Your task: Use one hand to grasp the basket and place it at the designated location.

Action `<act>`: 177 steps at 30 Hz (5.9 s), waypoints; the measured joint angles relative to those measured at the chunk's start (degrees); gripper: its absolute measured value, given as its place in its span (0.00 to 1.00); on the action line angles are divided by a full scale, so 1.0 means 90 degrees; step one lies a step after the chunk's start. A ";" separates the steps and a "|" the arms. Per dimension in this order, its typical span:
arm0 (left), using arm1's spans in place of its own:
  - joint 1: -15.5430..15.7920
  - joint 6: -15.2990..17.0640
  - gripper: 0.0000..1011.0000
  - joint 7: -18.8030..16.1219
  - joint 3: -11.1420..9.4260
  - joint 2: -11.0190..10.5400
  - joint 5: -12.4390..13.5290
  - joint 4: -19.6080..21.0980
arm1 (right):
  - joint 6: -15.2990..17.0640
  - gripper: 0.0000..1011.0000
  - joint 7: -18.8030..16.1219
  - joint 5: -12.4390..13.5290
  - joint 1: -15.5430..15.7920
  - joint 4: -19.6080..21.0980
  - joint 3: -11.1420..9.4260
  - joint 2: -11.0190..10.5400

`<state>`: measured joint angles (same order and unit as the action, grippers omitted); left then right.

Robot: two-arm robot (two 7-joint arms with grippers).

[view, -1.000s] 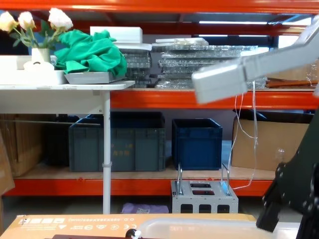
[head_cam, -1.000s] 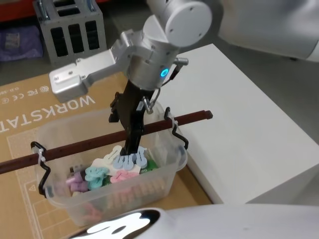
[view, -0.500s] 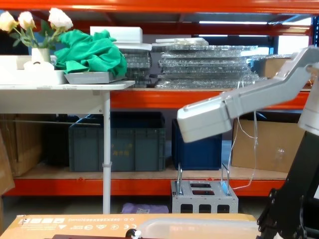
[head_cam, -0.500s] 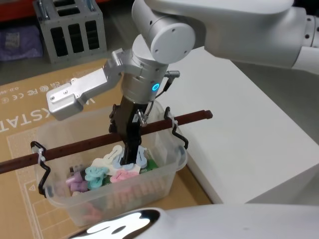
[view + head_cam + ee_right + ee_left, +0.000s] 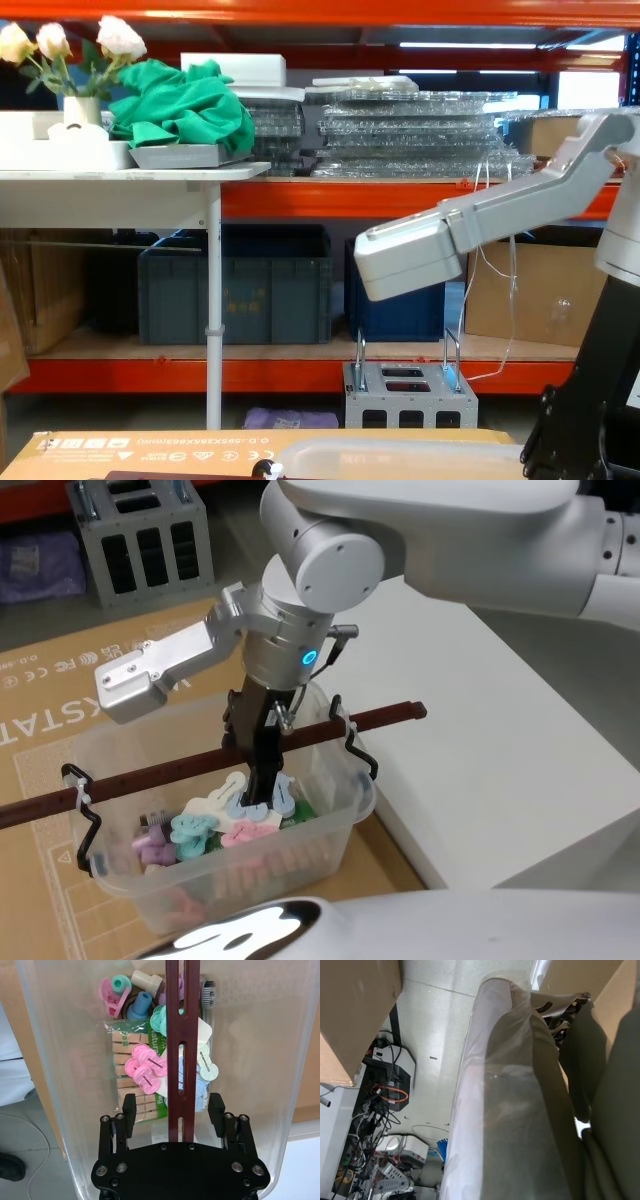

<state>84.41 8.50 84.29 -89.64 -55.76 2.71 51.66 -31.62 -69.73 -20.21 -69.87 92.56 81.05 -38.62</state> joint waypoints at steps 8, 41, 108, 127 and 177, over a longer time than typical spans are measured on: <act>0.0000 0.0001 0.00 0.0000 0.0000 0.0000 0.0000 0.0000 | -0.0052 0.65 0.0043 0.0037 -0.0021 -0.0032 0.0009 -0.0030; 0.0000 0.0001 0.00 0.0000 0.0000 0.0000 0.0000 0.0000 | -0.0067 0.23 0.0061 0.0300 0.0052 -0.0034 -0.0131 -0.0189; 0.0000 0.0001 0.00 0.0000 0.0000 0.0000 0.0000 0.0000 | 0.1670 0.23 -0.0450 0.1562 -0.0228 -0.0662 -0.1971 -0.1789; 0.0000 0.0000 0.00 0.0000 0.0000 0.0000 0.0000 0.0000 | 0.2813 0.23 -0.0746 0.1060 -0.0354 -0.1459 -0.2232 -0.1968; 0.0000 0.0000 0.00 0.0000 0.0000 0.0000 0.0001 0.0000 | 0.4762 0.23 -0.0592 0.0309 0.0476 -0.2145 -0.2596 -0.1886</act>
<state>84.40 8.50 84.28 -89.64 -55.76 2.72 51.65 11.24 -75.06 -17.43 -65.58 73.26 57.69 -55.59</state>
